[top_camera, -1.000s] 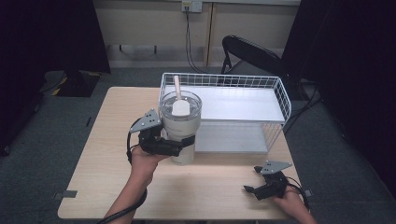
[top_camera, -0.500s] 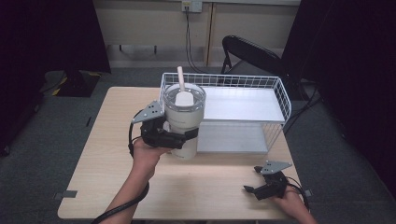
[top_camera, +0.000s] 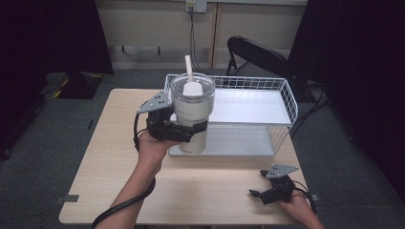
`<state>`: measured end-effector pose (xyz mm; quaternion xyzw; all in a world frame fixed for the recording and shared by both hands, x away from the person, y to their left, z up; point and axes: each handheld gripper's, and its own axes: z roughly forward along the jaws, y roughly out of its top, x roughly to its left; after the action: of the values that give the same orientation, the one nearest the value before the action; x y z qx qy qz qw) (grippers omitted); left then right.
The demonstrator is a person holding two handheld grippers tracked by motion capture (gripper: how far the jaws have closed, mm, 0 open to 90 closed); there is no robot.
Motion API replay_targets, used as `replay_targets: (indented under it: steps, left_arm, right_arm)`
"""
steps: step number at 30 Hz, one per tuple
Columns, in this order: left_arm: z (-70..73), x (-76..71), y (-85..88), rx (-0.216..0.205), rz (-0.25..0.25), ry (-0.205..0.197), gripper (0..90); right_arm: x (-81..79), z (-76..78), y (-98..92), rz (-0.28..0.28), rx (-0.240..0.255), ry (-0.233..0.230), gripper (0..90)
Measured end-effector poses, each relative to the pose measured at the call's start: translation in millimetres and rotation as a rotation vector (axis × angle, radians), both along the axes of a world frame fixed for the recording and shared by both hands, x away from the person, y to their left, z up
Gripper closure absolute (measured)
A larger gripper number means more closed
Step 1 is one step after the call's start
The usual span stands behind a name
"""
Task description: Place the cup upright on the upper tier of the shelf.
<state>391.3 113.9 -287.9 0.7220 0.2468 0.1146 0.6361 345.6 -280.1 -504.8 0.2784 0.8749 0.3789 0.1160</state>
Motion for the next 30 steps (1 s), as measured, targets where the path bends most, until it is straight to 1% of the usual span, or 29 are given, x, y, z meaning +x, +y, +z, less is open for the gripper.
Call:
replay_targets:
  steps: [4,6,7,9,11,12,15,16,18,21,25,26,28,30]
  left_arm:
    - [8.1,3.7,-4.3,0.0,-0.008,0.006,9.1]
    - [9.4,4.6,-5.4,-0.004,-0.01,0.007,9.1]
    - [11.4,5.4,-6.0,0.001,-0.013,0.011,9.1]
    - [15.1,6.2,-7.5,0.008,-0.011,0.004,9.1]
    - [18.6,6.5,-9.0,0.0,-0.013,-0.001,9.1]
    - [20.6,6.9,-9.2,0.006,-0.015,-0.003,9.1]
    - [26.4,8.1,-10.1,0.013,-0.008,-0.007,9.1]
    - [28.0,8.7,-10.6,0.006,-0.009,-0.005,9.1]
    - [31.2,9.5,-11.1,0.009,-0.006,-0.008,9.1]
    - [35.8,11.1,-11.6,0.021,0.0,-0.015,9.2]
    - [41.2,12.8,-10.9,0.016,0.006,-0.019,9.2]
    - [43.9,14.3,-10.3,0.024,0.009,-0.027,9.2]
    - [45.3,14.5,-10.2,0.028,0.013,-0.024,9.2]
    - [47.6,15.4,-10.4,0.02,0.013,-0.021,9.2]
  right_arm:
    - [0.1,0.0,0.0,0.001,0.0,-0.002,9.5]
    - [0.1,0.0,0.0,0.0,0.0,-0.002,9.6]
    - [0.1,0.0,0.0,0.0,0.0,-0.002,9.6]
    - [0.1,0.0,0.0,0.0,0.0,-0.002,9.6]
    - [0.1,0.0,0.0,0.0,0.0,-0.002,9.6]
    - [0.1,0.0,0.0,0.0,0.0,-0.002,9.6]
    - [0.1,0.0,0.0,0.001,0.0,-0.002,9.6]
    - [0.1,0.0,0.0,0.001,0.0,-0.002,9.6]
    - [0.1,0.0,0.0,0.001,0.0,-0.002,9.6]
    - [0.0,0.0,0.0,0.0,0.0,-0.001,9.6]
    - [0.0,0.0,0.0,0.001,-0.001,-0.002,9.5]
    - [0.0,0.0,0.0,0.0,0.0,-0.002,9.5]
    - [0.0,0.1,0.0,0.0,0.0,-0.001,9.6]
    - [0.1,0.0,0.0,0.0,0.0,-0.002,9.6]
